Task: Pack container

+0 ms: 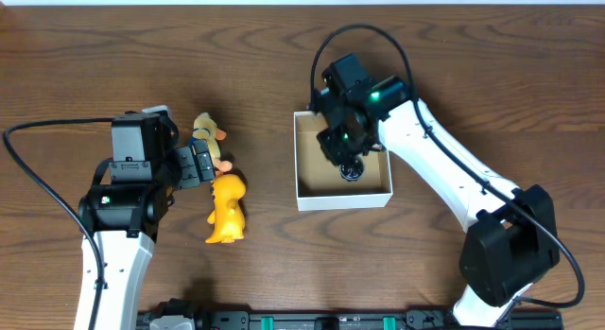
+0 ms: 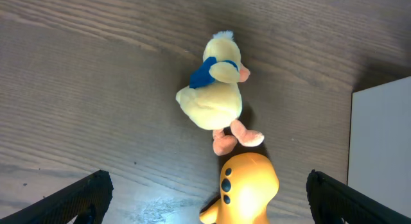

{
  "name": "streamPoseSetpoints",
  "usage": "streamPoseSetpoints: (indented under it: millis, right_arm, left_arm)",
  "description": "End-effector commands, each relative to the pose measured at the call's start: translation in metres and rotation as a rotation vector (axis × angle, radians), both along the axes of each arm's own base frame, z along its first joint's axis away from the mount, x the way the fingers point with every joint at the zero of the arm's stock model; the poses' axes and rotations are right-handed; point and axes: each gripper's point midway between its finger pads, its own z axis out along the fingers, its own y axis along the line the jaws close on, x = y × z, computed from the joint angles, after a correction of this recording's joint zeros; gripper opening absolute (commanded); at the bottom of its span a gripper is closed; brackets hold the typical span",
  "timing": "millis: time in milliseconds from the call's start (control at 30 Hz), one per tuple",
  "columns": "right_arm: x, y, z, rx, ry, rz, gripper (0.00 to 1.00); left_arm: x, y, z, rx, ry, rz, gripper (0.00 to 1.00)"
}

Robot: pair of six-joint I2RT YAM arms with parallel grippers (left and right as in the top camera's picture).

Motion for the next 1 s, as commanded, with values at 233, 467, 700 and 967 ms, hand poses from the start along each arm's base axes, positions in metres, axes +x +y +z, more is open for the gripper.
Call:
streamPoseSetpoints:
  millis: [233, 467, 700, 967]
  right_arm:
    - [-0.055, 0.015, -0.027, -0.006, 0.139, 0.109, 0.29]
    - [-0.064, 0.004, -0.06, -0.041, 0.151, 0.095, 0.3]
    - [-0.051, -0.008, -0.073, -0.104, 0.085, 0.045, 0.31]
    - [-0.036, -0.034, -0.08, -0.223, 0.028, -0.078, 0.33]
  left_arm:
    - [0.002, 0.001, 0.007, 0.0, -0.017, 0.005, 0.98]
    - [0.002, 0.001, 0.007, 0.0, -0.017, 0.005, 0.98]
    - [0.002, 0.001, 0.007, 0.0, -0.017, 0.005, 0.98]
    - [0.002, 0.001, 0.007, 0.0, -0.016, 0.005, 0.98]
